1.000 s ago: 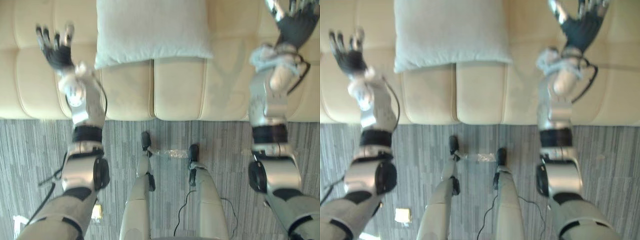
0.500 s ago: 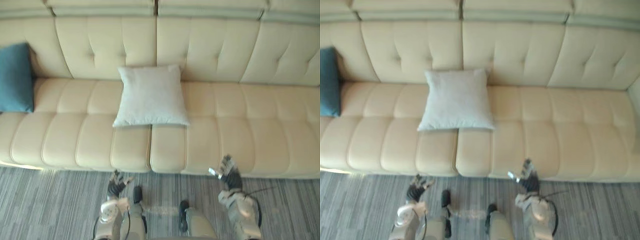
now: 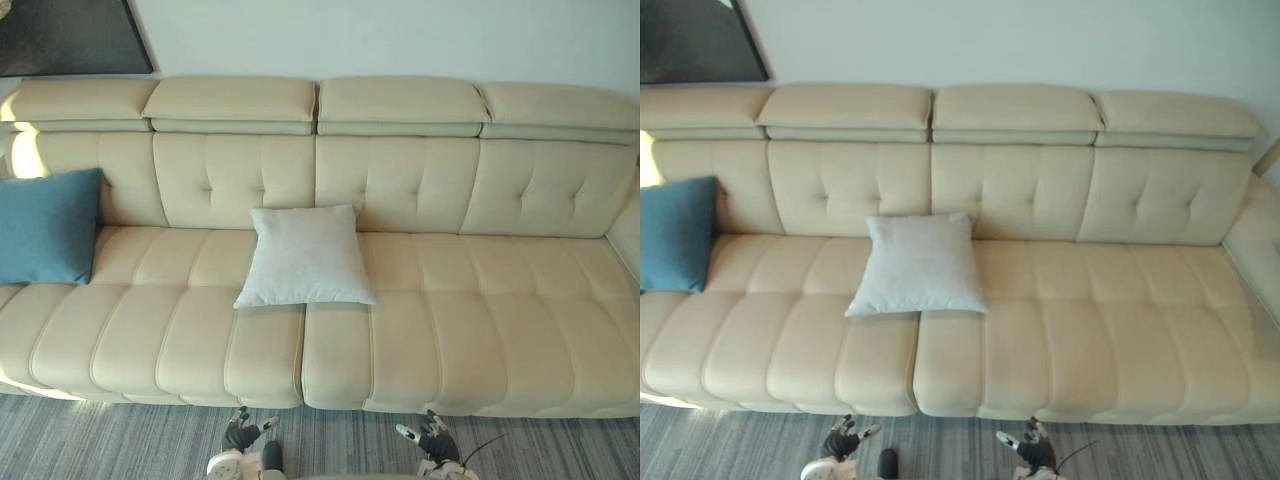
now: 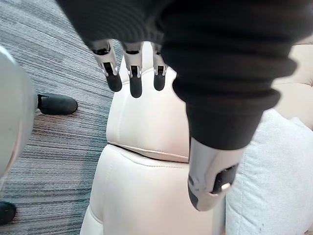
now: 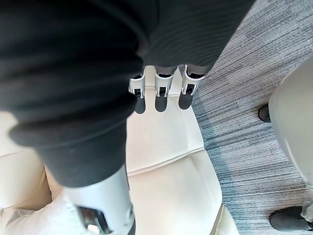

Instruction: Pick up cushions and gather them together orderly.

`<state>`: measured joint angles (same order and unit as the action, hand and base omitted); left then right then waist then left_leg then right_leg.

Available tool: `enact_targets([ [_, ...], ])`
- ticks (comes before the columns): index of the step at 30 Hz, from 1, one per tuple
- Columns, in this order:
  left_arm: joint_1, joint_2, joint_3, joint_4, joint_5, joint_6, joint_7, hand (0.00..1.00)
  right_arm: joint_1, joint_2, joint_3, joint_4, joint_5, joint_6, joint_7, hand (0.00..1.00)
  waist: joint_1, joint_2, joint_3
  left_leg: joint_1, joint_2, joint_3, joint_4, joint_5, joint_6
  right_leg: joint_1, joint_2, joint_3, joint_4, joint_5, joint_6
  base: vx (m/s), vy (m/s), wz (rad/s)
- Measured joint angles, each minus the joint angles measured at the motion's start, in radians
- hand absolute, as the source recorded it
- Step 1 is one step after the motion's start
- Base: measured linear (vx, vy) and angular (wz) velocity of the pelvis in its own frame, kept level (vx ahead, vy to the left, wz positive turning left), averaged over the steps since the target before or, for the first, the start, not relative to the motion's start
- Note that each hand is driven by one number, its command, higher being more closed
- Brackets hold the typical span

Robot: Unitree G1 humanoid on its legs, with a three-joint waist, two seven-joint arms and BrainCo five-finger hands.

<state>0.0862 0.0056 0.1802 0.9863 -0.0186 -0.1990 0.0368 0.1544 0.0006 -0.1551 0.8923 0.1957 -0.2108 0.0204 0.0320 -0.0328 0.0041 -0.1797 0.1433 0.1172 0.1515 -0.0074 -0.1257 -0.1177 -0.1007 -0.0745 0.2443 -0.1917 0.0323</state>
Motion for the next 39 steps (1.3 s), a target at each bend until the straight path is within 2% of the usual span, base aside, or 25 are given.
enact_targets([
  [1, -0.007, -0.002, 0.01, -0.002, 0.003, 0.001, -0.001, 0.0, -0.008, -0.001, 0.0, 0.001, 0.0, 0.001, 0.001, 0.0, 0.005, 0.001, -0.001, -0.061, 0.01, -0.034, 0.194, -0.088, 0.016, -0.013, -0.003, 0.001, 0.01, 0.005, 0.001, 0.0, 0.043, -0.58],
  [2, -0.01, -0.006, 0.019, 0.0, 0.007, 0.006, 0.0, 0.0, -0.013, -0.009, -0.001, -0.003, 0.0, 0.001, 0.002, 0.0, 0.004, 0.005, -0.003, -0.084, 0.034, -0.077, 0.425, -0.162, -0.007, -0.023, -0.004, 0.014, 0.034, 0.009, 0.004, 0.02, 0.055, -0.67],
  [4, -0.017, -0.018, 0.017, 0.007, 0.008, 0.009, 0.0, 0.0, -0.004, -0.018, -0.006, -0.002, 0.0, 0.002, 0.003, 0.0, -0.006, 0.019, -0.012, -0.062, 0.07, -0.134, 0.534, -0.186, -0.033, -0.026, 0.003, 0.032, 0.045, 0.013, 0.012, 0.07, 0.166, -0.47],
  [5, -0.02, -0.025, 0.01, 0.007, 0.009, 0.01, -0.001, 0.0, -0.005, -0.021, -0.011, -0.001, 0.0, 0.005, 0.003, 0.0, -0.014, 0.029, -0.021, -0.044, 0.088, -0.174, 0.485, -0.206, -0.057, -0.059, 0.01, 0.04, 0.075, 0.018, 0.02, 0.05, 0.303, -0.21],
  [6, -0.039, -0.022, -0.014, 0.006, 0.008, 0.01, 0.0, 0.0, -0.015, -0.014, -0.031, 0.008, 0.001, 0.016, 0.003, 0.0, -0.028, 0.026, -0.031, -0.019, 0.065, -0.179, 0.4, -0.242, -0.059, -0.102, 0.008, 0.054, 0.093, 0.04, 0.035, -0.01, 0.261, -0.04],
  [7, -0.057, -0.02, -0.023, 0.007, 0.008, 0.011, 0.0, 0.0, -0.019, 0.0, -0.039, 0.02, 0.001, 0.019, 0.002, 0.0, -0.045, 0.009, -0.029, -0.014, 0.051, -0.173, 0.359, -0.243, -0.057, -0.12, 0.002, 0.061, 0.084, 0.066, 0.042, -0.09, 0.248, -0.13],
  [9, -0.08, -0.003, -0.034, 0.016, 0.003, 0.011, 0.001, 0.0, -0.044, 0.011, -0.031, 0.042, -0.001, 0.025, 0.005, 0.0, -0.044, -0.008, -0.025, 0.013, 0.027, -0.115, 0.24, -0.244, -0.055, -0.158, -0.019, 0.12, 0.01, 0.178, 0.066, -0.15, 0.286, -0.44],
  [10, -0.085, 0.001, -0.045, 0.02, 0.001, 0.011, 0.002, 0.0, -0.05, 0.011, -0.027, 0.042, -0.001, 0.025, 0.003, 0.0, -0.042, -0.016, -0.025, 0.017, 0.019, -0.097, 0.226, -0.245, -0.053, -0.159, -0.023, 0.126, -0.009, 0.198, 0.076, -0.14, 0.25, -0.69],
  [11, -0.089, 0.009, -0.052, 0.029, -0.002, 0.011, 0.002, 0.0, -0.064, 0.007, -0.012, 0.042, -0.003, 0.026, -0.002, 0.0, -0.031, -0.026, -0.018, 0.025, 0.002, -0.058, 0.215, -0.248, -0.039, -0.162, -0.038, 0.13, -0.047, 0.248, 0.086, -0.18, 0.201, -0.83],
  [12, -0.088, 0.012, -0.047, 0.034, -0.003, 0.011, 0.003, 0.0, -0.079, -0.003, 0.023, 0.047, -0.022, 0.029, -0.01, 0.0, -0.023, -0.018, -0.013, 0.023, -0.012, -0.012, 0.212, -0.237, -0.005, -0.172, -0.046, 0.108, -0.096, 0.342, 0.094, -0.23, 0.236, -0.84],
  [13, -0.085, 0.009, -0.044, 0.038, -0.003, 0.011, 0.003, 0.0, -0.087, -0.003, 0.032, 0.047, -0.035, 0.029, -0.012, 0.0, -0.021, -0.014, -0.011, 0.023, -0.011, 0.001, 0.199, -0.225, 0.016, -0.166, -0.047, 0.102, -0.131, 0.383, 0.102, -0.24, 0.176, -0.68],
  [14, -0.08, 0.011, -0.035, 0.047, -0.002, 0.013, 0.002, 0.0, -0.102, -0.002, 0.045, 0.043, -0.046, 0.029, -0.013, 0.0, -0.021, 0.011, 0.002, 0.035, -0.002, 0.036, 0.172, -0.213, 0.036, -0.174, -0.046, 0.069, -0.053, 0.328, 0.086, -0.21, 0.12, -0.17],
  [15, -0.072, 0.012, -0.017, 0.042, -0.003, 0.014, 0.002, 0.0, -0.099, 0.001, 0.044, 0.048, -0.062, 0.035, -0.013, 0.0, -0.014, 0.022, 0.005, 0.06, -0.001, 0.045, 0.131, -0.211, 0.054, -0.179, -0.039, 0.021, 0.128, 0.19, 0.053, -0.17, 0.098, 0.01],
  [16, -0.067, 0.015, -0.015, 0.042, -0.003, 0.014, 0.002, 0.0, -0.098, 0.002, 0.044, 0.053, -0.071, 0.036, -0.013, 0.0, -0.01, 0.022, 0.005, 0.065, -0.001, 0.048, 0.118, -0.21, 0.056, -0.176, -0.036, 0.011, 0.178, 0.157, 0.043, -0.17, 0.079, 0.21],
  [17, -0.057, 0.024, -0.013, 0.042, -0.003, 0.018, 0.002, 0.0, -0.098, 0.005, 0.042, 0.067, -0.078, 0.037, -0.013, 0.0, -0.002, 0.012, 0.001, 0.075, -0.004, 0.061, 0.097, -0.206, 0.063, -0.161, -0.033, -0.008, 0.277, 0.094, 0.029, -0.09, -0.005, 0.06],
  [19, -0.015, 0.028, -0.012, 0.047, -0.003, 0.027, 0.001, 0.0, -0.091, 0.003, 0.04, 0.071, -0.077, 0.037, -0.011, 0.0, 0.008, 0.006, -0.004, 0.076, -0.008, 0.068, 0.099, -0.204, 0.059, -0.128, -0.032, -0.007, 0.307, 0.048, 0.044, -0.12, -0.083, -0.11],
  [20, -0.009, 0.033, -0.003, 0.051, -0.002, 0.035, 0.001, 0.0, -0.097, -0.003, 0.037, 0.082, -0.078, 0.035, -0.01, 0.0, 0.012, -0.002, -0.021, 0.072, -0.021, 0.058, 0.081, -0.194, 0.048, -0.116, -0.018, -0.003, 0.231, 0.044, 0.049, -0.1, -0.108, -0.29],
  [21, -0.009, 0.042, -0.003, 0.064, -0.001, 0.038, 0.0, 0.0, -0.1, -0.011, 0.032, 0.102, -0.079, 0.033, -0.01, 0.0, 0.02, 0.006, -0.037, 0.071, -0.023, 0.042, 0.041, -0.183, 0.046, -0.094, -0.005, 0.002, 0.143, 0.046, 0.048, -0.08, -0.194, -0.47],
  [22, -0.018, 0.043, -0.007, 0.083, -0.001, 0.04, 0.0, 0.0, -0.116, -0.015, 0.005, 0.139, -0.079, 0.033, -0.011, 0.0, 0.016, -0.004, -0.051, 0.055, -0.048, 0.028, -0.021, -0.147, 0.045, -0.046, -0.006, 0.008, -0.037, 0.046, 0.047, -0.04, -0.143, -0.39],
  [24, -0.034, 0.045, -0.024, 0.097, -0.001, 0.045, 0.001, 0.0, -0.12, -0.03, 0.0, 0.16, -0.078, 0.037, -0.012, 0.0, 0.014, -0.004, -0.044, 0.046, -0.06, 0.015, -0.048, -0.121, 0.044, -0.037, -0.01, 0.013, -0.113, 0.056, 0.041, -0.09, -0.15, -0.23],
  [25, -0.04, 0.042, -0.052, 0.106, 0.0, 0.05, -0.001, 0.0, -0.114, -0.05, -0.001, 0.18, -0.078, 0.042, -0.012, 0.0, 0.008, 0.003, -0.04, 0.051, -0.062, -0.021, -0.064, -0.089, 0.039, -0.032, -0.004, 0.015, -0.12, 0.07, 0.035, -0.11, -0.135, -0.12],
  [29, -0.044, 0.042, -0.065, 0.113, 0.01, 0.051, -0.001, 0.0, -0.076, -0.062, -0.036, 0.196, -0.076, 0.052, -0.015, 0.0, -0.009, -0.006, -0.04, 0.102, -0.054, -0.047, -0.069, -0.089, 0.037, 0.017, 0.006, 0.016, -0.123, 0.074, 0.029, -0.06, -0.063, -0.04],
  [32, -0.054, 0.051, -0.094, 0.124, 0.019, 0.051, -0.002, 0.0, -0.08, -0.07, -0.038, 0.195, -0.076, 0.052, -0.015, 0.0, -0.027, -0.014, -0.039, 0.105, -0.058, -0.042, -0.079, -0.089, 0.038, 0.012, 0.008, 0.042, -0.144, 0.103, 0.034, -0.11, 0.028, -0.19],
  [36, -0.048, 0.066, -0.121, 0.135, 0.027, 0.054, -0.001, 0.0, -0.08, -0.07, -0.038, 0.194, -0.076, 0.052, -0.014, 0.0, -0.028, -0.015, -0.038, 0.115, -0.063, 0.016, -0.075, -0.1, 0.044, -0.011, 0.009, 0.116, -0.17, 0.14, 0.04, -0.1, 0.064, -0.48],
  [39, -0.041, 0.077, -0.133, 0.135, 0.037, 0.054, -0.001, 0.0, -0.097, -0.072, -0.038, 0.194, -0.075, 0.052, -0.015, 0.0, -0.029, -0.008, -0.033, 0.114, -0.062, 0.075, -0.054, -0.132, 0.033, -0.04, 0.018, 0.191, -0.182, 0.172, 0.045, -0.07, 0.054, -0.76],
])
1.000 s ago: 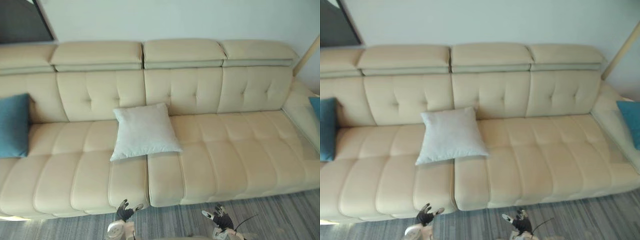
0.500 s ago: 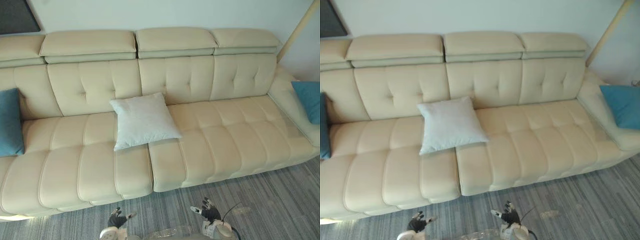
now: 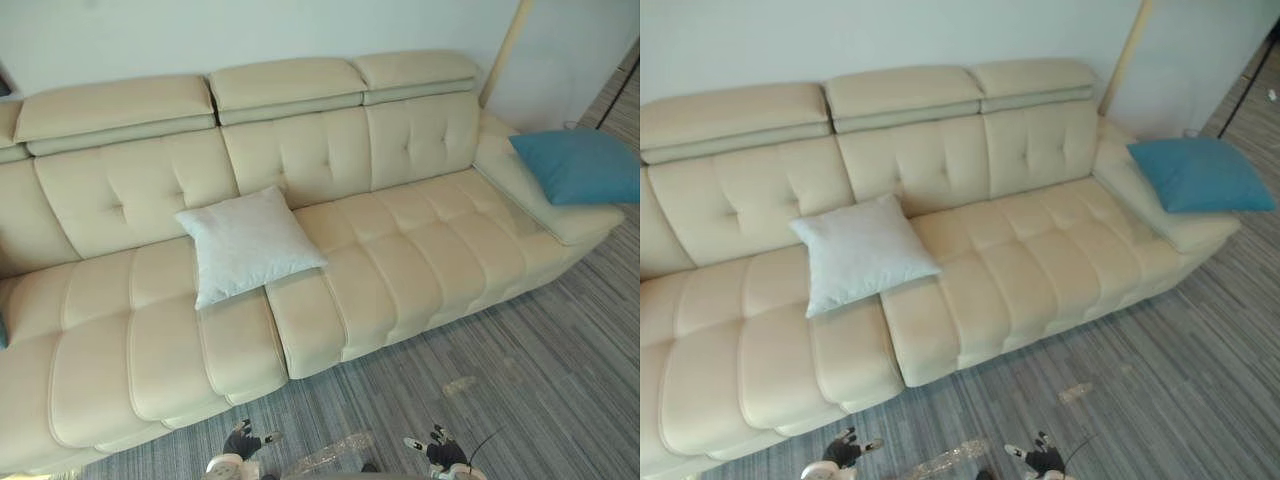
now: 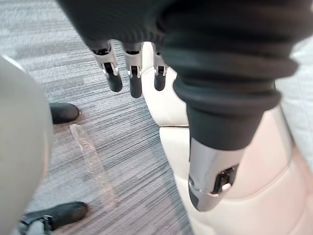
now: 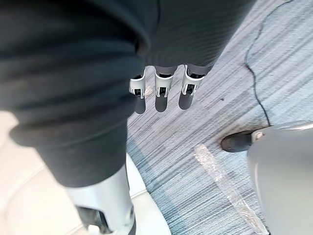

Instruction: Pick up cushions and gather them together orderly.

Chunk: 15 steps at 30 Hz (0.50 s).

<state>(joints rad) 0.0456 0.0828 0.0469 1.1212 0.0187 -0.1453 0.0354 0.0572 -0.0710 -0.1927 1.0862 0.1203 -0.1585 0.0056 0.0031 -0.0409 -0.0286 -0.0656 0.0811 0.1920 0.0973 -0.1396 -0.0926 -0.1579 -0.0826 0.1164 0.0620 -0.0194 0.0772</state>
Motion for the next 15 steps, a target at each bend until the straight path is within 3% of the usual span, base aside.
enact_targets([
  [2, 0.001, 0.003, -0.004, 0.0, 0.001, 0.0, 0.0, 0.0, -0.012, -0.003, 0.005, -0.003, 0.0, 0.0, -0.001, 0.0, 0.0, 0.008, 0.011, 0.001, 0.009, 0.042, 0.037, -0.03, 0.0, -0.011, 0.013, 0.022, -0.02, 0.028, -0.008, -0.06, 0.031, -0.98],
  [3, 0.003, 0.003, -0.003, 0.0, 0.001, -0.001, 0.001, 0.0, -0.024, -0.004, 0.013, -0.003, 0.0, 0.0, -0.001, 0.0, 0.001, 0.024, 0.022, 0.002, 0.029, 0.09, 0.054, -0.036, 0.006, -0.017, 0.019, -0.029, -0.042, 0.047, -0.041, -0.05, 0.001, -1.1],
  [4, 0.005, 0.0, -0.002, 0.0, 0.001, 0.0, 0.001, 0.0, -0.037, -0.006, 0.015, -0.003, 0.0, 0.001, -0.001, 0.0, 0.002, 0.034, 0.025, 0.003, 0.053, 0.132, 0.06, -0.035, 0.006, -0.019, 0.011, -0.123, -0.048, 0.041, -0.104, -0.02, -0.029, -1.12],
  [5, 0.004, 0.0, -0.004, -0.002, 0.001, 0.0, 0.001, 0.0, -0.054, -0.011, 0.021, -0.003, -0.001, 0.001, -0.004, 0.0, 0.004, 0.042, 0.03, 0.009, 0.073, 0.169, 0.065, -0.033, 0.006, -0.019, -0.02, -0.29, -0.021, 0.024, -0.132, 0.03, -0.035, -1.28],
  [6, 0.007, 0.006, -0.013, -0.003, 0.001, 0.0, 0.001, 0.0, -0.068, -0.011, 0.042, -0.003, -0.001, 0.001, -0.008, 0.0, 0.004, 0.051, 0.039, 0.035, 0.098, 0.235, 0.065, -0.026, -0.005, -0.031, -0.075, -0.531, 0.036, 0.01, -0.148, 0.06, -0.038, -1.32],
  [7, 0.009, 0.016, -0.018, -0.003, 0.001, 0.0, 0.002, 0.0, -0.07, -0.009, 0.053, -0.003, -0.001, 0.0, -0.007, 0.0, 0.008, 0.047, 0.038, 0.047, 0.107, 0.264, 0.075, -0.023, -0.011, -0.026, -0.097, -0.642, 0.067, 0.014, -0.151, 0.11, -0.06, -1.31],
  [8, 0.008, 0.026, -0.017, -0.003, 0.0, 0.0, 0.002, 0.0, -0.069, -0.009, 0.07, -0.004, -0.001, -0.002, -0.008, 0.0, 0.011, 0.043, 0.038, 0.058, 0.113, 0.276, 0.094, -0.025, -0.014, -0.009, -0.103, -0.697, 0.077, 0.029, -0.112, 0.13, -0.12, -0.86],
  [10, -0.014, 0.028, -0.025, -0.009, 0.001, -0.003, 0.004, 0.0, -0.065, -0.02, 0.078, -0.003, 0.0, -0.002, -0.011, 0.0, 0.003, 0.054, 0.053, 0.068, 0.162, 0.279, 0.155, -0.034, -0.027, 0.012, -0.049, -0.643, 0.058, 0.015, -0.083, 0.12, -0.181, -0.65],
  [12, -0.034, 0.027, -0.025, -0.01, 0.001, -0.004, 0.004, 0.0, -0.054, -0.018, 0.078, -0.002, 0.007, -0.002, -0.013, 0.0, 0.006, 0.066, 0.069, 0.039, 0.238, 0.263, 0.311, -0.041, -0.037, 0.028, 0.003, -0.601, 0.053, -0.005, -0.106, 0.08, -0.232, -0.8],
  [13, -0.033, 0.026, -0.023, -0.01, 0.001, -0.003, 0.004, 0.0, -0.055, -0.019, 0.078, -0.002, 0.01, -0.003, -0.015, 0.0, 0.006, 0.081, 0.079, -0.001, 0.295, 0.231, 0.464, -0.033, -0.024, 0.044, 0.039, -0.57, 0.055, -0.022, -0.119, 0.12, -0.227, -1.18],
  [14, -0.023, 0.015, -0.014, -0.009, 0.001, -0.003, 0.003, 0.0, -0.057, -0.024, 0.078, -0.002, 0.014, -0.005, -0.018, 0.0, 0.018, 0.089, 0.09, -0.062, 0.324, 0.149, 0.624, -0.022, 0.032, 0.058, 0.06, -0.523, 0.058, -0.042, -0.138, 0.09, -0.128, -1.37],
  [15, -0.015, -0.001, -0.012, -0.013, -0.005, -0.003, 0.0, 0.0, -0.061, -0.028, 0.076, -0.002, 0.023, -0.008, -0.019, 0.0, 0.031, 0.087, 0.096, -0.088, 0.296, 0.081, 0.669, -0.051, 0.033, 0.06, 0.067, -0.474, 0.066, -0.057, -0.155, 0.18, -0.046, -1.24],
])
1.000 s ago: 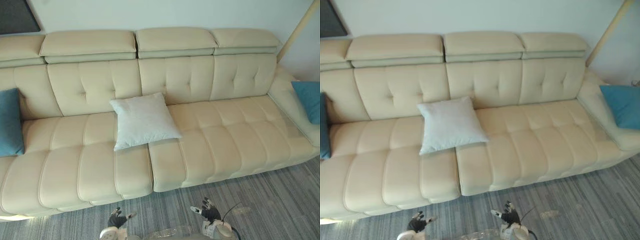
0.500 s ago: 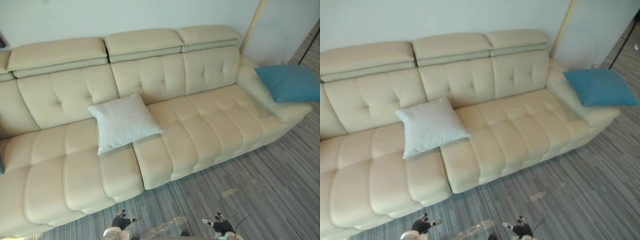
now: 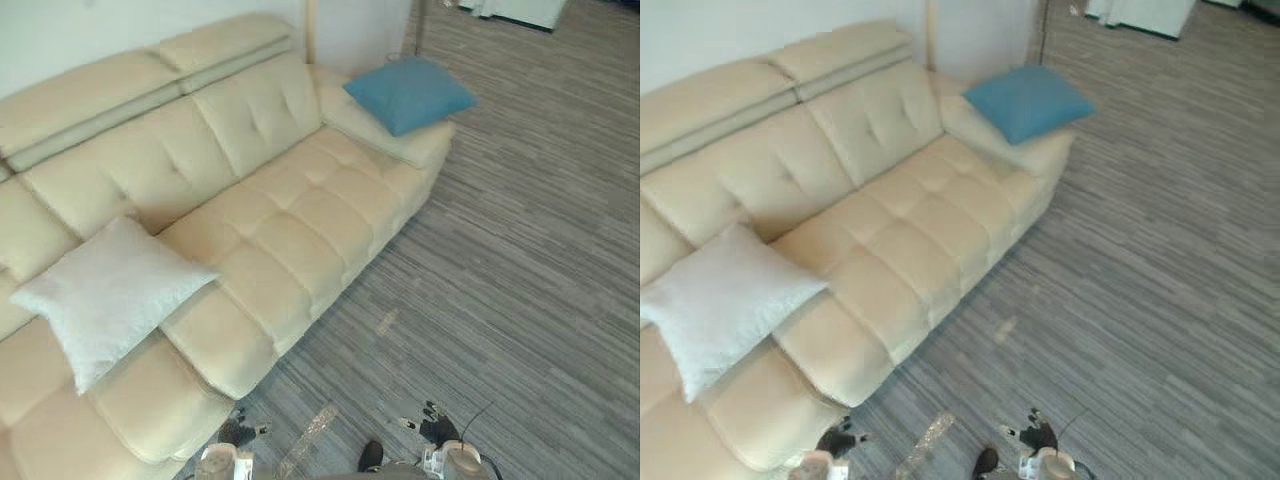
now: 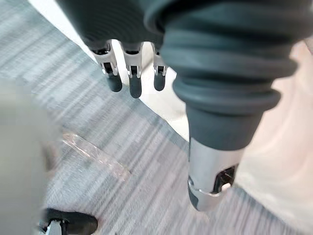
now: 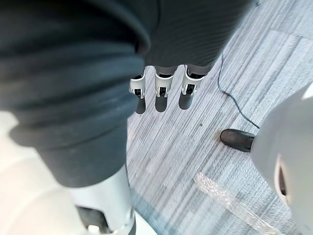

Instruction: Pick up cushions and gather them together orderly.

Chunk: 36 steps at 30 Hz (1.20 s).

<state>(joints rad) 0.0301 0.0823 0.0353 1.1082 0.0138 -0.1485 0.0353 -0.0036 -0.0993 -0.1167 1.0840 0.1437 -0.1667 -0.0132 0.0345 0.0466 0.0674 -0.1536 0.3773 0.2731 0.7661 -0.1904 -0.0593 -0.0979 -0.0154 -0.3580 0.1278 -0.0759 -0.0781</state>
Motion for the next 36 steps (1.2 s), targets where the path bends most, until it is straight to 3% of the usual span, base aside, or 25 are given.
enact_targets([
  [1, 0.0, -0.006, 0.009, -0.004, 0.003, 0.0, 0.002, 0.0, 0.0, -0.001, -0.002, 0.0, 0.012, -0.003, -0.001, 0.0, 0.003, 0.002, 0.007, -0.017, -0.032, -0.043, 0.017, -0.023, -0.002, 0.005, 0.0, 0.023, 0.005, -0.005, -0.002, 0.2, -0.045, -1.2],
  [2, -0.006, -0.016, 0.006, -0.013, 0.003, 0.0, 0.002, 0.0, 0.004, -0.019, -0.032, 0.004, 0.025, -0.003, -0.004, 0.0, 0.004, 0.001, 0.033, -0.066, -0.145, -0.14, 0.011, -0.075, -0.011, 0.036, -0.008, 0.079, 0.007, -0.021, -0.007, 0.23, -0.046, -1.07],
  [5, 0.002, -0.029, 0.011, -0.04, 0.002, -0.013, 0.003, 0.0, 0.016, -0.037, -0.055, 0.025, 0.033, -0.003, -0.005, 0.0, 0.018, 0.009, 0.037, -0.128, -0.275, -0.211, -0.196, -0.074, -0.024, 0.056, -0.008, 0.171, -0.002, -0.033, 0.0, 0.15, 0.021, -1.13],
  [8, 0.003, -0.042, 0.023, -0.053, 0.004, -0.014, 0.003, 0.0, 0.03, -0.025, -0.076, 0.027, 0.033, -0.002, -0.007, 0.0, 0.023, 0.023, 0.04, -0.165, -0.339, -0.284, -0.491, 0.018, -0.027, 0.094, 0.016, 0.244, -0.05, -0.044, 0.015, 0.27, 0.116, -0.86],
  [10, 0.011, -0.051, 0.028, -0.057, 0.004, -0.015, 0.006, 0.0, 0.032, -0.013, -0.075, 0.025, 0.033, -0.002, -0.007, 0.0, 0.044, 0.021, 0.024, -0.157, -0.34, -0.284, -0.51, 0.106, -0.026, 0.104, 0.027, 0.319, -0.065, -0.06, 0.035, 0.37, 0.158, -1.01],
  [11, 0.016, -0.048, 0.028, -0.057, 0.005, -0.015, 0.004, 0.0, 0.029, 0.0, -0.073, 0.025, 0.032, -0.003, -0.005, 0.0, 0.045, 0.019, 0.009, -0.161, -0.356, -0.282, -0.485, 0.102, -0.003, 0.106, 0.016, 0.347, -0.047, -0.08, 0.057, 0.5, 0.19, -0.82],
  [13, 0.019, -0.043, 0.048, -0.066, 0.004, -0.015, 0.005, 0.0, 0.042, 0.028, -0.073, 0.019, 0.03, -0.002, -0.005, 0.0, 0.054, -0.02, 0.002, -0.125, -0.379, -0.217, -0.478, 0.064, 0.023, 0.064, -0.022, 0.392, 0.099, -0.165, 0.111, 0.43, 0.138, -0.68],
  [14, 0.021, -0.039, 0.056, -0.072, 0.004, -0.013, 0.008, 0.0, 0.06, 0.043, -0.072, -0.007, 0.03, 0.0, -0.003, 0.0, 0.061, -0.039, -0.005, -0.087, -0.398, -0.184, -0.484, 0.036, 0.037, 0.002, -0.049, 0.418, 0.274, -0.219, 0.17, 0.41, 0.116, -0.62],
  [15, 0.028, -0.037, 0.054, -0.073, 0.003, -0.012, 0.01, 0.0, 0.067, 0.05, -0.073, -0.02, 0.03, -0.002, 0.002, 0.0, 0.063, -0.046, -0.007, -0.04, -0.41, -0.156, -0.484, 0.013, 0.05, -0.056, -0.063, 0.44, 0.463, -0.23, 0.251, 0.5, 0.125, -0.61],
  [16, 0.031, -0.037, 0.049, -0.076, 0.003, -0.011, 0.01, 0.0, 0.067, 0.051, -0.071, -0.028, 0.03, -0.002, 0.004, 0.0, 0.062, -0.049, -0.005, 0.0, -0.412, -0.137, -0.48, -0.001, 0.067, -0.095, -0.072, 0.448, 0.595, -0.205, 0.323, 0.44, 0.095, -0.51],
  [17, 0.031, -0.036, 0.034, -0.077, 0.003, -0.009, 0.01, 0.0, 0.077, 0.052, -0.066, -0.051, 0.03, -0.003, 0.004, 0.0, 0.057, -0.051, -0.001, 0.052, -0.413, -0.129, -0.476, -0.029, 0.079, -0.141, -0.083, 0.432, 0.738, -0.167, 0.352, 0.37, 0.053, -0.3],
  [18, 0.03, -0.03, 0.019, -0.077, 0.003, -0.007, 0.011, 0.0, 0.081, 0.054, -0.066, -0.054, 0.03, -0.005, 0.007, 0.0, 0.053, -0.052, -0.001, 0.09, -0.411, -0.129, -0.477, -0.049, 0.084, -0.164, -0.098, 0.4, 0.82, -0.163, 0.337, 0.38, 0.008, -0.18],
  [20, 0.021, -0.027, -0.01, -0.074, 0.002, 0.004, 0.015, 0.0, 0.064, 0.055, -0.068, -0.044, 0.029, -0.003, 0.007, 0.0, 0.046, -0.047, 0.002, 0.208, -0.385, -0.123, -0.537, -0.073, 0.08, -0.199, -0.129, 0.277, 0.85, -0.214, 0.2, 0.54, -0.06, -0.12],
  [21, 0.018, -0.026, -0.024, -0.074, -0.001, 0.005, 0.022, 0.0, 0.057, 0.055, -0.068, -0.041, 0.028, -0.004, 0.009, 0.0, 0.038, -0.041, 0.003, 0.246, -0.359, -0.122, -0.572, -0.073, 0.08, -0.215, -0.127, 0.224, 0.796, -0.235, 0.159, 0.59, -0.143, -0.1],
  [23, 0.009, -0.029, -0.031, -0.074, -0.009, 0.005, 0.025, 0.0, 0.032, 0.055, -0.068, -0.043, 0.024, -0.004, 0.012, 0.0, 0.014, -0.022, 0.004, 0.285, -0.298, -0.123, -0.617, -0.073, 0.079, -0.265, -0.098, 0.151, 0.602, -0.24, 0.127, 0.49, -0.171, -0.04],
  [24, -0.003, -0.028, -0.041, -0.074, -0.011, 0.005, 0.025, 0.0, 0.021, 0.054, -0.068, -0.043, 0.024, -0.004, 0.012, 0.0, 0.011, -0.022, 0.006, 0.294, -0.277, -0.126, -0.619, -0.073, 0.079, -0.295, -0.081, 0.155, 0.461, -0.199, 0.123, 0.51, -0.241, 0.04],
  [25, -0.009, -0.019, -0.072, -0.072, -0.013, 0.004, 0.026, 0.0, 0.024, 0.052, -0.068, -0.041, 0.024, -0.004, 0.011, 0.0, 0.007, -0.035, 0.001, 0.299, -0.276, -0.149, -0.616, -0.073, 0.079, -0.299, -0.069, 0.193, 0.27, -0.09, 0.132, 0.53, -0.27, 0.16],
  [26, -0.009, -0.014, -0.082, -0.069, -0.014, 0.002, 0.024, 0.0, 0.035, 0.052, -0.069, -0.036, 0.024, -0.004, 0.011, 0.0, 0.001, -0.05, 0.001, 0.302, -0.29, -0.165, -0.607, -0.075, 0.075, -0.296, -0.073, 0.227, 0.191, 0.004, 0.12, 0.57, -0.317, 0.29],
  [27, -0.025, -0.027, -0.087, -0.041, -0.015, 0.003, 0.026, 0.0, 0.041, 0.044, -0.08, -0.019, 0.024, -0.002, 0.01, 0.0, -0.004, -0.037, 0.009, 0.331, -0.268, -0.213, -0.578, -0.089, 0.053, -0.28, -0.062, 0.222, 0.231, 0.055, 0.078, 0.47, -0.244, 0.16],
  [28, -0.032, -0.041, -0.086, -0.027, -0.014, 0.003, 0.025, 0.0, 0.031, 0.026, -0.09, -0.005, 0.024, 0.0, 0.004, 0.0, -0.001, -0.009, 0.015, 0.325, -0.244, -0.238, -0.53, -0.077, 0.035, -0.265, -0.048, 0.209, 0.252, 0.039, 0.06, 0.66, -0.341, 0.02],
  [30, -0.034, -0.081, -0.052, -0.01, -0.014, 0.003, 0.027, 0.0, 0.023, 0.013, -0.119, -0.001, 0.024, -0.002, 0.001, 0.0, 0.0, 0.011, 0.019, 0.258, -0.238, -0.293, -0.317, 0.028, -0.047, -0.196, -0.027, 0.204, 0.237, -0.02, 0.039, 0.57, -0.291, -0.08],
  [32, -0.036, -0.1, -0.044, -0.011, -0.015, 0.002, 0.026, 0.0, 0.028, 0.02, -0.111, -0.002, 0.028, -0.002, 0.0, 0.0, -0.003, -0.001, 0.027, 0.136, -0.242, -0.327, -0.031, 0.195, -0.074, -0.084, -0.023, 0.197, 0.173, -0.054, 0.025, 0.54, -0.251, 0.13],
  [33, -0.037, -0.102, -0.045, -0.016, -0.015, 0.0, 0.025, 0.0, 0.027, 0.021, -0.115, 0.005, 0.034, -0.002, 0.0, 0.0, 0.004, 0.001, 0.035, 0.077, -0.233, -0.313, 0.117, 0.136, -0.078, -0.02, -0.011, 0.197, 0.137, -0.066, 0.009, 0.46, -0.176, 0.07],
  [34, -0.04, -0.099, -0.045, -0.021, -0.015, -0.004, 0.024, 0.0, 0.027, 0.021, -0.115, 0.01, 0.043, -0.002, 0.0, 0.0, 0.007, 0.002, 0.042, 0.032, -0.227, -0.293, 0.202, 0.077, -0.05, 0.036, -0.002, 0.2, 0.106, -0.07, 0.002, 0.4, -0.133, -0.07],
  [36, -0.043, -0.092, -0.047, -0.04, -0.015, -0.011, 0.024, 0.0, 0.015, 0.034, -0.118, 0.028, 0.063, -0.003, -0.005, 0.0, 0.015, -0.007, 0.044, -0.084, -0.238, -0.215, 0.222, -0.018, 0.001, 0.137, -0.003, 0.205, 0.034, -0.079, -0.002, 0.34, -0.084, -0.13],
])
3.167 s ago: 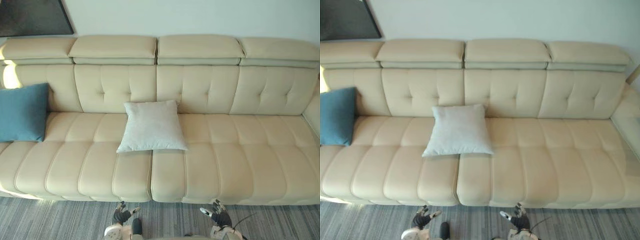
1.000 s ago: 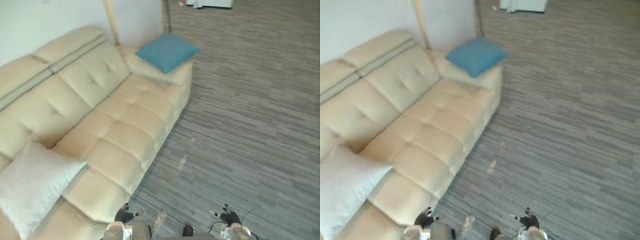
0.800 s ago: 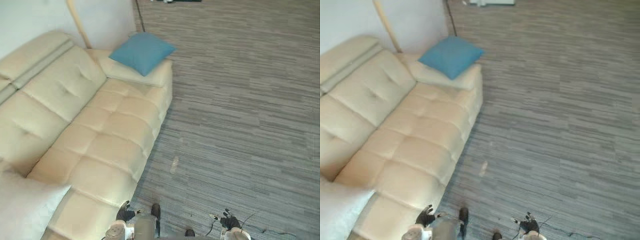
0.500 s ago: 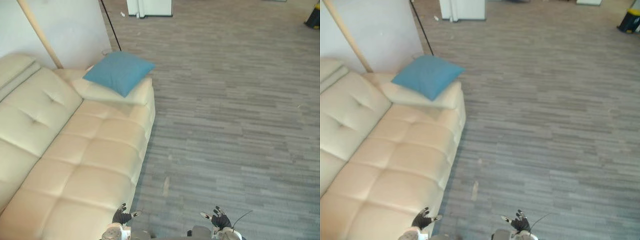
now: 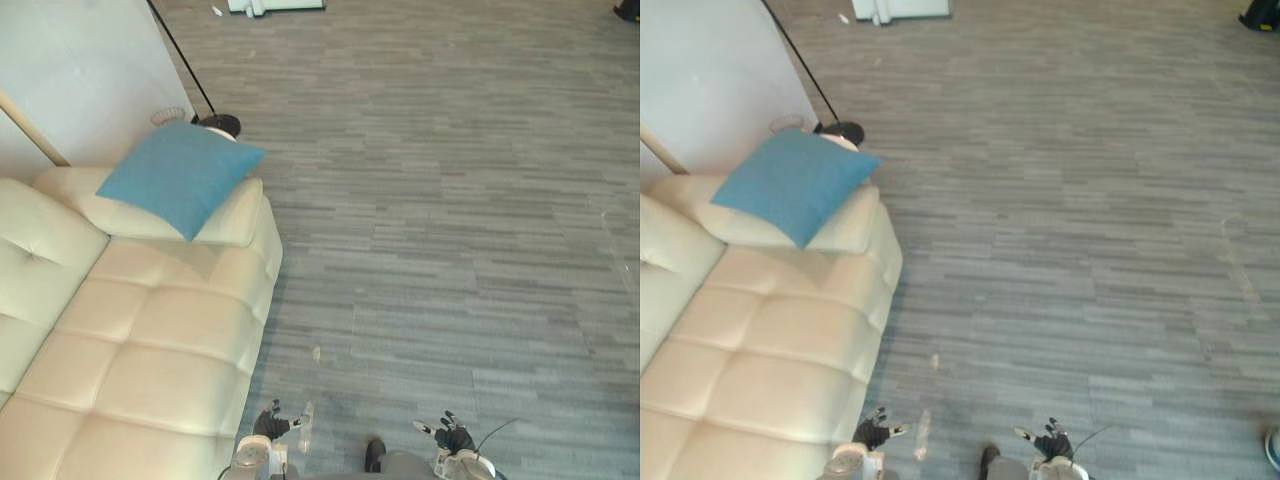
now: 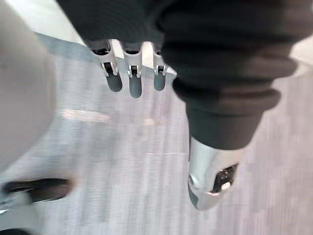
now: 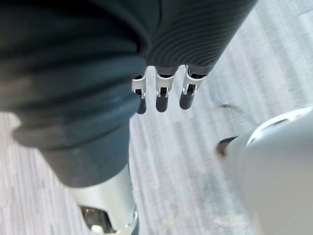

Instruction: Pick up cushions and gather them together orderly.

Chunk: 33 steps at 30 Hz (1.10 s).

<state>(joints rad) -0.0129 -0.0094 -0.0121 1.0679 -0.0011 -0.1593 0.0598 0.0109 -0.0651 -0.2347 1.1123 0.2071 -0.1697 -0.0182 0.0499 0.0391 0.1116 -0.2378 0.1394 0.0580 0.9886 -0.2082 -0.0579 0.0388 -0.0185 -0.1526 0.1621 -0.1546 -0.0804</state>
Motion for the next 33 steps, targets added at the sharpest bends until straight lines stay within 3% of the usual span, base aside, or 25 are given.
enact_targets([
  [1, -0.005, 0.003, -0.011, -0.002, 0.0, -0.004, 0.0, 0.0, -0.004, -0.003, -0.002, 0.001, 0.004, 0.0, -0.001, 0.0, 0.003, -0.002, 0.001, -0.046, -0.015, 0.021, -0.046, -0.021, 0.007, 0.025, -0.005, 0.001, -0.022, -0.009, 0.007, 0.31, -0.035, -0.11],
  [4, -0.005, 0.003, -0.03, -0.016, 0.0, -0.004, 0.001, 0.0, -0.008, -0.014, -0.033, 0.004, 0.01, 0.001, -0.003, 0.0, 0.006, 0.003, 0.0, -0.102, -0.098, 0.021, -0.498, -0.001, 0.002, 0.085, -0.026, 0.002, -0.068, -0.049, 0.041, 0.33, 0.035, -0.04],
  [5, -0.004, 0.006, -0.044, -0.018, 0.0, -0.005, 0.002, 0.0, 0.0, -0.018, -0.035, 0.004, 0.01, 0.001, -0.004, 0.0, 0.009, 0.008, -0.003, -0.091, -0.118, -0.001, -0.693, 0.061, -0.009, 0.107, -0.024, 0.005, -0.089, -0.066, 0.05, 0.48, 0.156, -0.12],
  [6, -0.005, 0.008, -0.055, -0.018, 0.0, -0.004, 0.002, 0.0, 0.002, -0.023, -0.034, 0.006, 0.009, 0.002, -0.005, 0.0, 0.019, 0.014, -0.002, -0.092, -0.119, -0.016, -0.769, 0.171, -0.009, 0.132, -0.014, 0.021, -0.105, -0.085, 0.062, 0.45, 0.166, -0.26],
  [7, -0.004, 0.017, -0.058, -0.019, 0.0, -0.005, 0.002, 0.0, 0.002, -0.018, -0.032, 0.006, 0.009, 0.002, -0.008, 0.0, 0.022, 0.0, -0.009, -0.087, -0.127, -0.013, -0.771, 0.235, 0.015, 0.141, -0.02, 0.037, -0.105, -0.098, 0.072, 0.59, 0.179, -0.25],
  [9, -0.014, 0.037, -0.062, -0.016, 0.0, -0.001, 0.001, 0.0, -0.003, 0.009, -0.025, 0.006, -0.007, 0.001, -0.01, 0.0, 0.009, -0.05, -0.02, -0.093, -0.177, 0.005, -0.719, 0.181, 0.083, 0.134, -0.072, 0.069, -0.051, -0.113, 0.086, 0.54, 0.11, -0.06],
  [11, -0.013, 0.038, -0.061, -0.018, 0.0, -0.002, 0.0, 0.0, 0.011, 0.018, -0.014, 0.002, -0.011, 0.002, -0.009, 0.0, 0.017, -0.059, -0.019, -0.048, -0.189, 0.018, -0.69, 0.122, 0.089, 0.097, -0.087, 0.107, 0.138, -0.12, 0.102, 0.51, 0.141, 0.03],
  [13, -0.009, 0.04, -0.066, -0.014, 0.0, 0.003, -0.002, 0.0, 0.03, 0.029, 0.001, 0.001, -0.012, 0.002, 0.0, 0.0, 0.011, -0.067, -0.013, 0.063, -0.207, 0.013, -0.711, 0.064, 0.101, -0.063, -0.118, 0.147, 0.593, -0.063, 0.27, 0.5, 0.126, 0.04],
  [14, -0.002, 0.042, -0.065, -0.015, -0.001, 0.011, -0.003, 0.0, 0.036, 0.026, 0.013, -0.009, -0.012, 0.001, 0.005, 0.0, 0.009, -0.065, -0.012, 0.121, -0.209, 0.01, -0.718, 0.039, 0.106, -0.133, -0.131, 0.139, 0.761, -0.061, 0.263, 0.52, 0.104, 0.06],
  [16, 0.007, 0.046, -0.066, -0.01, -0.001, 0.015, -0.004, 0.0, 0.038, 0.023, 0.012, -0.032, -0.013, 0.0, 0.005, 0.0, 0.01, -0.06, -0.007, 0.228, -0.208, -0.007, -0.767, 0.026, 0.108, -0.193, -0.153, 0.09, 0.85, -0.089, 0.209, 0.52, 0.067, 0.14],
  [18, -0.001, 0.047, -0.061, 0.006, -0.002, 0.019, -0.002, 0.0, 0.046, 0.021, 0.011, -0.041, -0.014, -0.001, 0.007, 0.0, 0.001, -0.047, -0.001, 0.34, -0.181, -0.037, -0.836, 0.023, 0.114, -0.252, -0.147, 0.019, 0.747, -0.131, 0.153, 0.51, -0.045, 0.4],
  [20, -0.003, 0.043, -0.051, 0.006, -0.002, 0.018, -0.002, 0.0, 0.044, 0.022, 0.009, -0.042, -0.015, -0.002, 0.008, 0.0, -0.002, -0.047, -0.003, 0.37, -0.149, -0.07, -0.85, 0.019, 0.115, -0.294, -0.117, 0.002, 0.533, -0.128, 0.153, 0.44, -0.12, 0.63],
  [22, -0.004, 0.038, -0.044, 0.005, -0.002, 0.018, -0.002, 0.0, 0.044, 0.022, 0.006, -0.041, -0.016, -0.003, 0.008, 0.0, -0.005, -0.044, -0.001, 0.38, -0.116, -0.112, -0.849, 0.002, 0.096, -0.301, -0.072, 0.062, 0.252, -0.051, 0.155, 0.43, -0.221, 0.79],
  [23, 0.0, 0.038, -0.043, 0.006, -0.001, 0.018, -0.002, 0.0, 0.049, 0.025, 0.003, -0.035, -0.015, -0.002, 0.008, 0.0, -0.009, -0.053, -0.005, 0.388, -0.111, -0.151, -0.843, -0.029, 0.074, -0.3, -0.055, 0.143, 0.096, 0.039, 0.158, 0.43, -0.287, 0.92],
  [24, 0.008, 0.034, -0.034, 0.008, -0.001, 0.018, -0.002, 0.0, 0.054, 0.022, 0.001, -0.031, -0.011, 0.0, 0.009, 0.0, -0.014, -0.057, -0.007, 0.401, -0.106, -0.187, -0.831, -0.067, 0.049, -0.287, -0.046, 0.171, 0.08, 0.155, 0.159, 0.53, -0.368, 0.75],
  [25, 0.007, 0.017, -0.015, 0.011, -0.001, 0.017, -0.001, 0.0, 0.05, 0.015, -0.01, -0.029, -0.012, 0.0, 0.008, 0.0, -0.012, -0.026, -0.007, 0.407, -0.079, -0.208, -0.818, -0.078, 0.046, -0.28, -0.026, 0.15, 0.103, 0.138, 0.148, 0.43, -0.312, 0.5],
  [28, 0.018, -0.015, 0.036, 0.015, 0.0, 0.014, -0.003, 0.0, 0.038, 0.011, -0.033, -0.03, -0.012, 0.0, 0.008, 0.0, -0.009, 0.004, -0.015, 0.356, -0.054, -0.241, -0.647, -0.068, 0.029, -0.244, -0.023, 0.078, 0.176, 0.03, 0.101, 0.43, -0.302, 0.56],
  [29, 0.015, -0.019, 0.044, 0.01, 0.0, 0.014, -0.004, 0.0, 0.044, 0.01, -0.018, -0.032, -0.012, 0.0, 0.008, 0.0, -0.013, 0.003, -0.015, 0.292, -0.054, -0.243, -0.489, -0.044, -0.011, -0.201, -0.028, 0.039, 0.17, 0.004, 0.093, 0.36, -0.259, 0.99],
  [30, 0.005, -0.026, 0.048, -0.002, -0.001, 0.015, -0.004, 0.0, 0.049, 0.006, 0.008, -0.04, -0.011, 0.0, 0.007, 0.0, -0.012, -0.006, -0.008, 0.204, -0.045, -0.227, -0.313, 0.004, -0.076, -0.154, -0.03, -0.004, 0.15, -0.011, 0.08, 0.33, -0.233, 1.07],
  [31, 0.005, -0.029, 0.046, -0.014, -0.002, 0.015, -0.004, 0.0, 0.048, 0.005, 0.021, -0.041, -0.01, 0.0, 0.007, 0.0, -0.008, -0.008, -0.006, 0.142, -0.027, -0.199, -0.194, 0.026, -0.088, -0.118, -0.028, -0.032, 0.134, -0.022, 0.067, 0.24, -0.143, 0.88],
  [33, -0.002, -0.024, 0.028, -0.022, -0.002, 0.012, -0.004, 0.0, 0.045, 0.016, 0.024, -0.035, -0.008, 0.0, 0.004, 0.0, 0.003, -0.021, 0.006, 0.048, 0.024, -0.062, -0.097, -0.014, -0.042, -0.016, -0.035, -0.099, 0.082, -0.032, 0.054, 0.24, -0.111, 0.91],
])
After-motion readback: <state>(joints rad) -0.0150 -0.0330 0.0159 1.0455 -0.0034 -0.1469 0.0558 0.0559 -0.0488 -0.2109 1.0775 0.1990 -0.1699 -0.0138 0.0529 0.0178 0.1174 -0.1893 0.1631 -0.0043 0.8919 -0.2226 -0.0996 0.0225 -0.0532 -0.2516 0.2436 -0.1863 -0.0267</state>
